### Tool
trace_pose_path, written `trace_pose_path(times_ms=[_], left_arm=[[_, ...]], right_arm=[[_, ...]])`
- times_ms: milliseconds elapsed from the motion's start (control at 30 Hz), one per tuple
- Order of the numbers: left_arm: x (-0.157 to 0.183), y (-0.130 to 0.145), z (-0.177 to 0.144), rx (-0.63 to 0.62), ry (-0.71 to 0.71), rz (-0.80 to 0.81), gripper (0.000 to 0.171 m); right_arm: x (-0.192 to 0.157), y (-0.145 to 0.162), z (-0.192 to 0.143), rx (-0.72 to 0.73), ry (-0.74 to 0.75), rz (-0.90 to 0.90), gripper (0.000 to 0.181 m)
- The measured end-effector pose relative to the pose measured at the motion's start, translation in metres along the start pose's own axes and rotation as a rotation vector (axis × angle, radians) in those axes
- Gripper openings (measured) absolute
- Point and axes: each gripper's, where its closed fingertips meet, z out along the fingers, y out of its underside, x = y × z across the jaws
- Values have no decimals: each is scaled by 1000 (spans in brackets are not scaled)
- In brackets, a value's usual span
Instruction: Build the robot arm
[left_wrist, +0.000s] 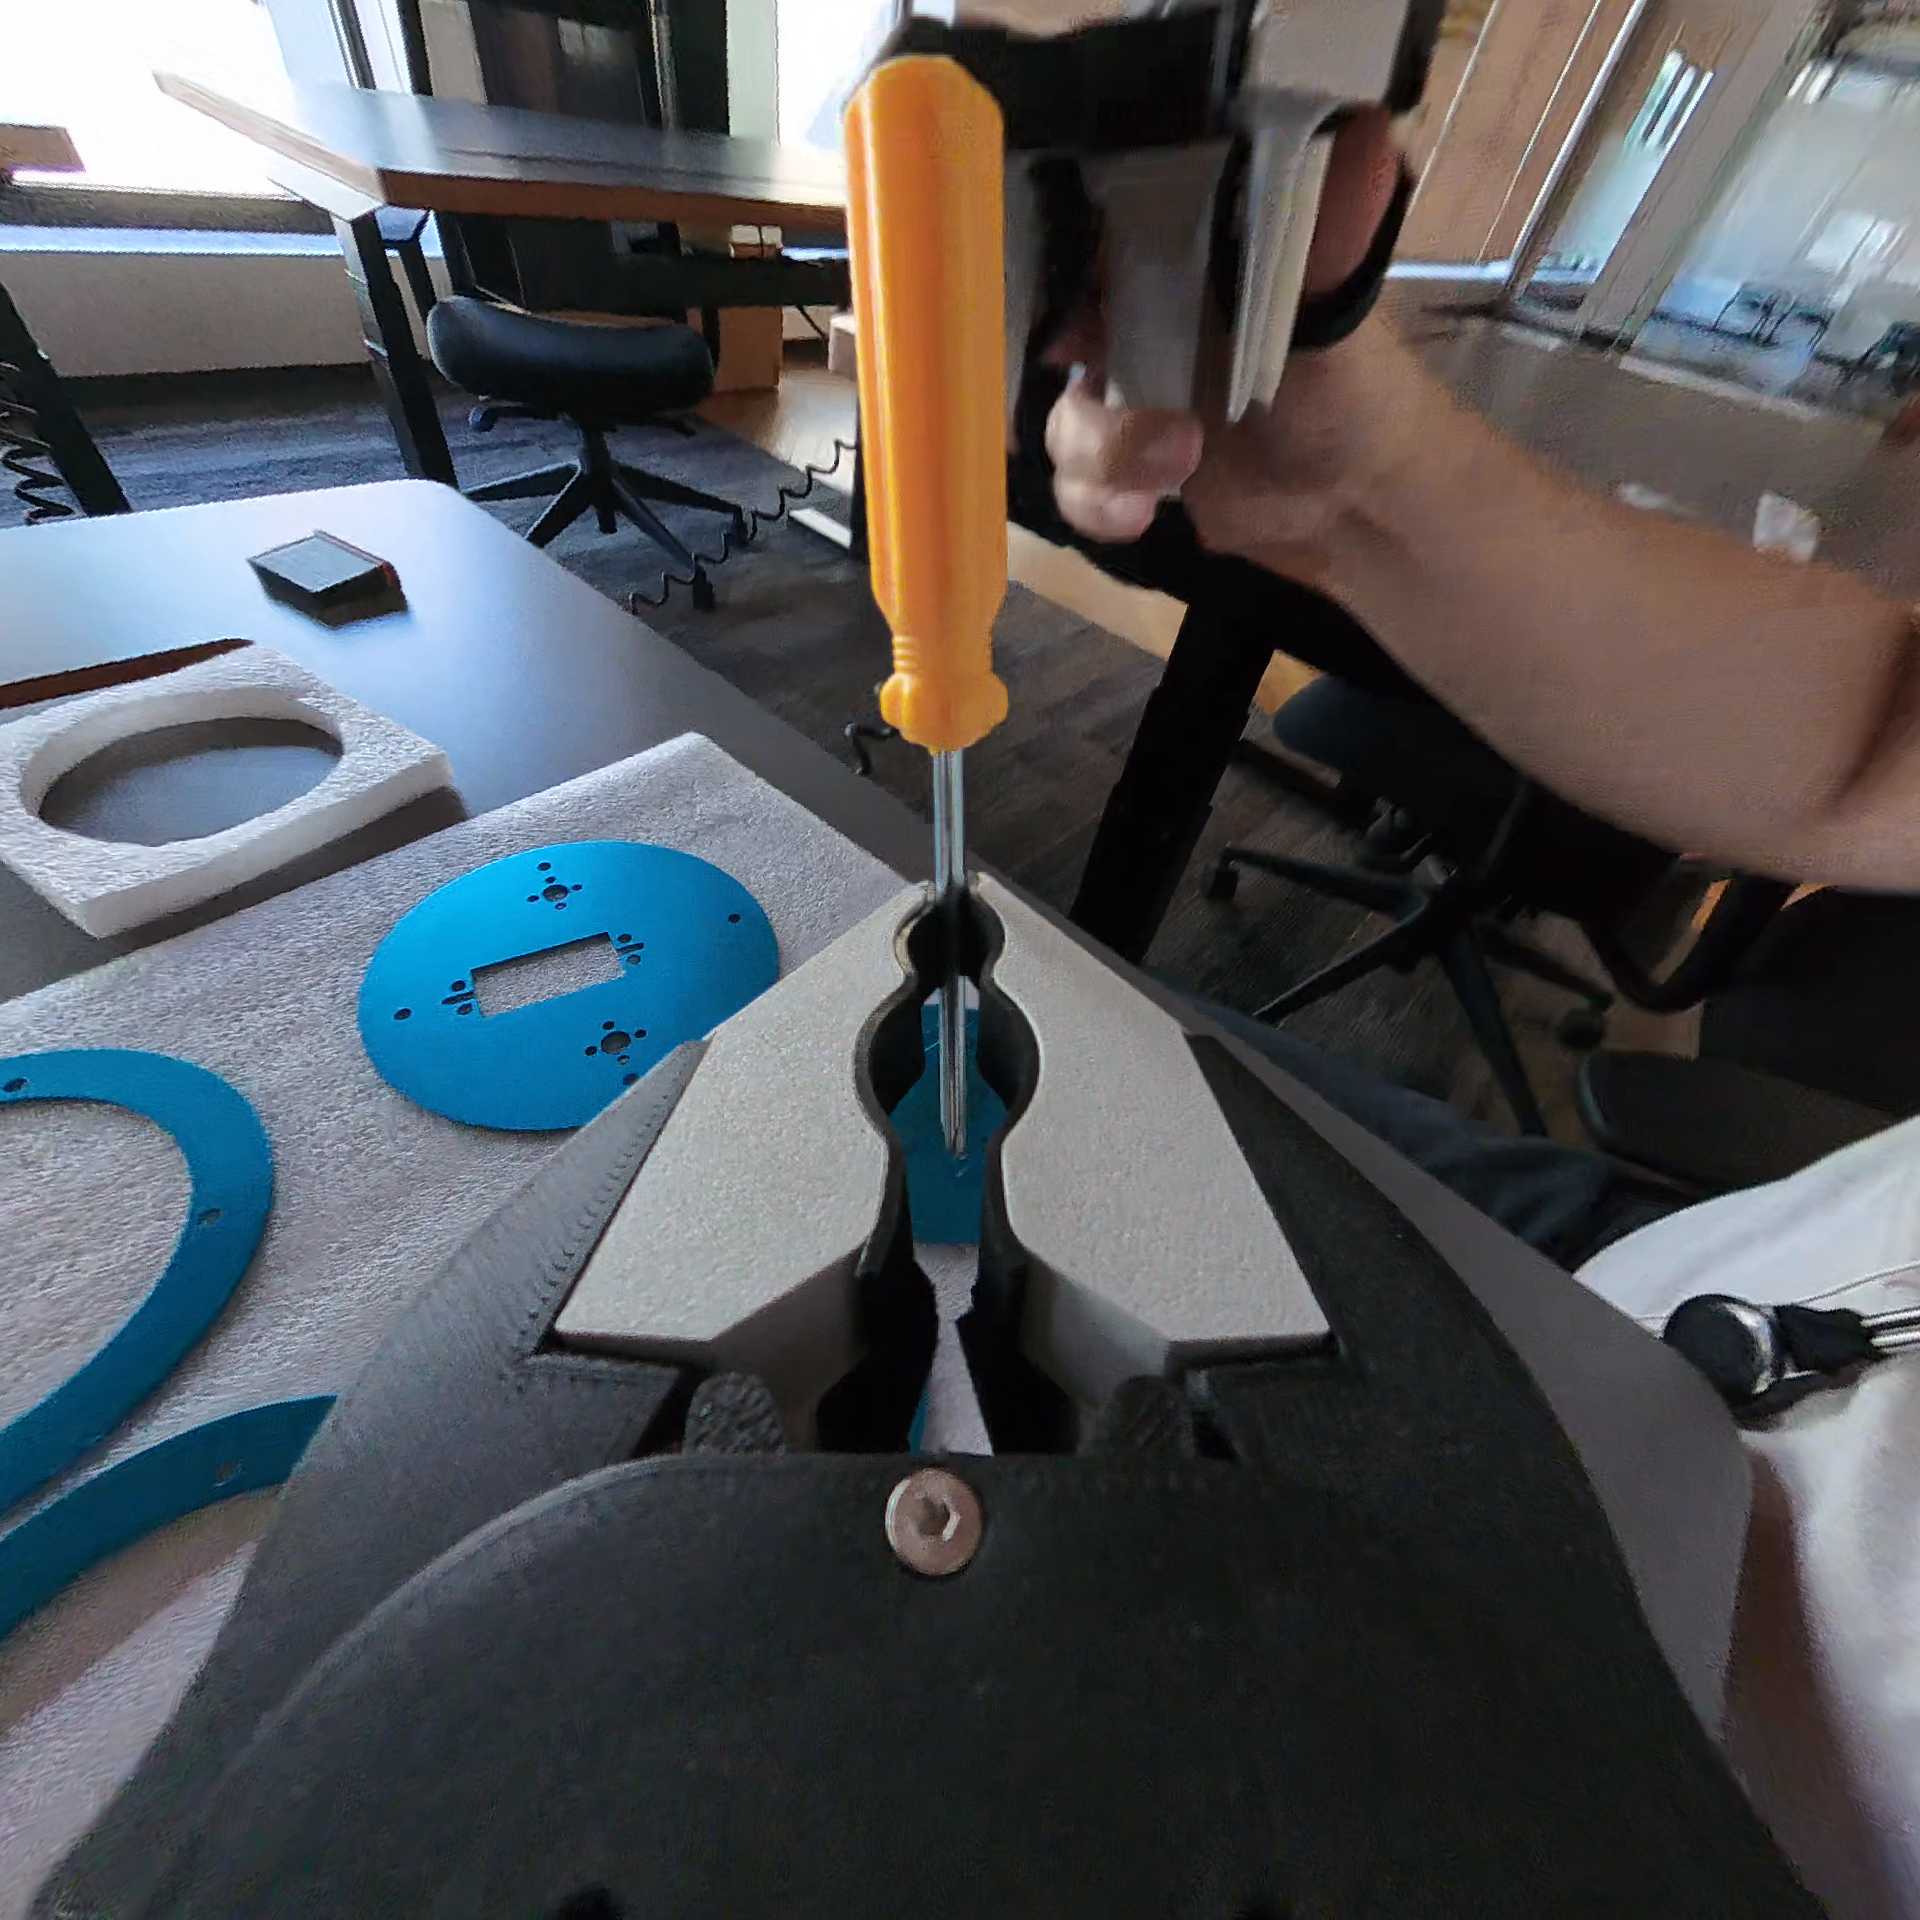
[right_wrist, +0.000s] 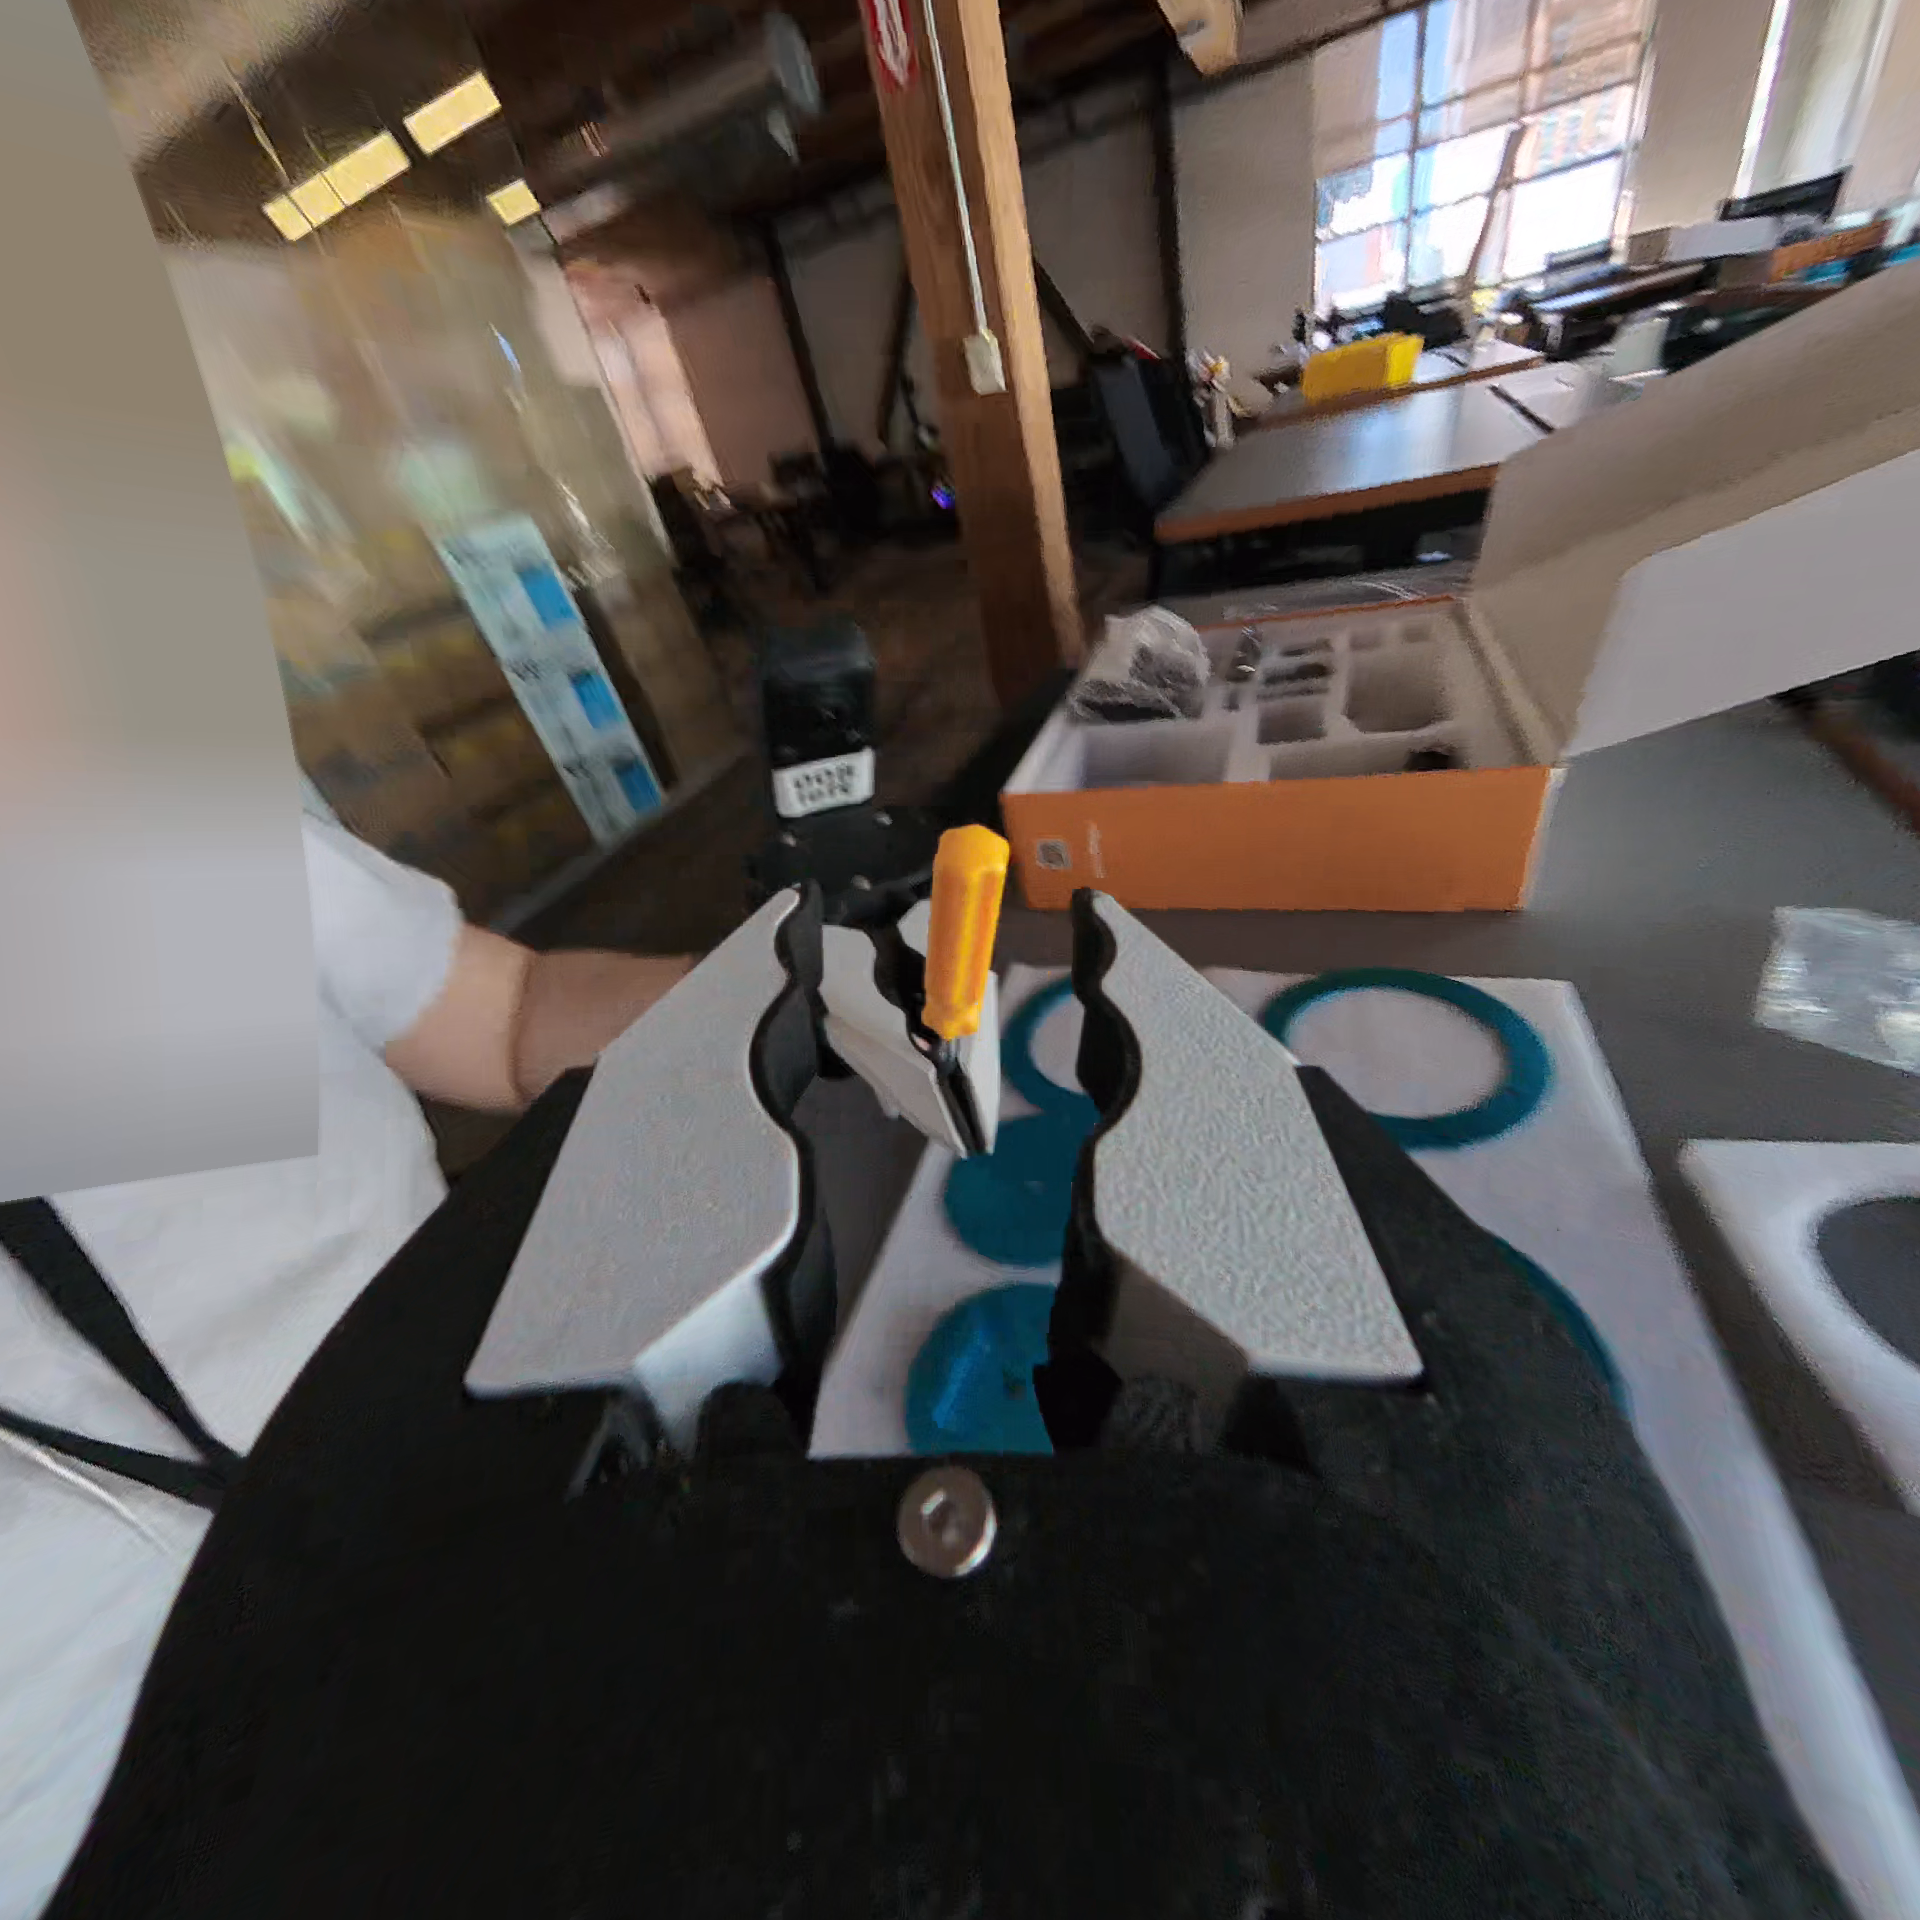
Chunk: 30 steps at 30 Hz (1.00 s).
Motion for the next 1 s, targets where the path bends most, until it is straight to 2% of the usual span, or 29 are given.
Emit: trace_pose_path(times_ms=[67,133,200,267,300,333,433,467,500,533,600,700,833,900,1000], left_arm=[[7,-7,-3,46,33,-50,1],[14,-14,-5,88,72,-90,1],[18,-16,-4,100,89,-104,1],[22,-14,-1,87,106,-99,1],[23,-12,1,80,108,-97,1],[23,-10,2,74,111,-96,1],[23,-6,2,73,139,-92,1],[24,-5,0,72,155,-65,5],[23,-2,-4,58,161,-24,27],[18,3,-7,27,144,26,47],[8,18,-11,-57,116,149,48],[4,39,-5,-191,155,272,56],[10,63,11,-356,276,337,83],[5,75,20,-431,286,415,78],[-3,84,28,-467,291,486,72]], right_arm=[[-2,6,10,53,-64,29,37],[-5,21,24,51,-62,-21,42],[-17,28,37,57,-147,45,46],[-13,25,44,98,-143,117,49],[-10,23,44,107,-135,127,42],[-11,19,42,118,-144,110,18],[-9,24,38,40,-97,73,16],[-12,26,36,26,-87,48,16],[-12,27,34,14,-65,31,16],[-11,28,30,6,-28,17,16],[-8,32,21,-4,37,-5,16],[-9,34,3,28,93,-12,16],[-4,50,-19,-7,207,-55,16],[-5,54,-27,0,231,-50,16],[-9,54,-33,42,228,-42,16]])
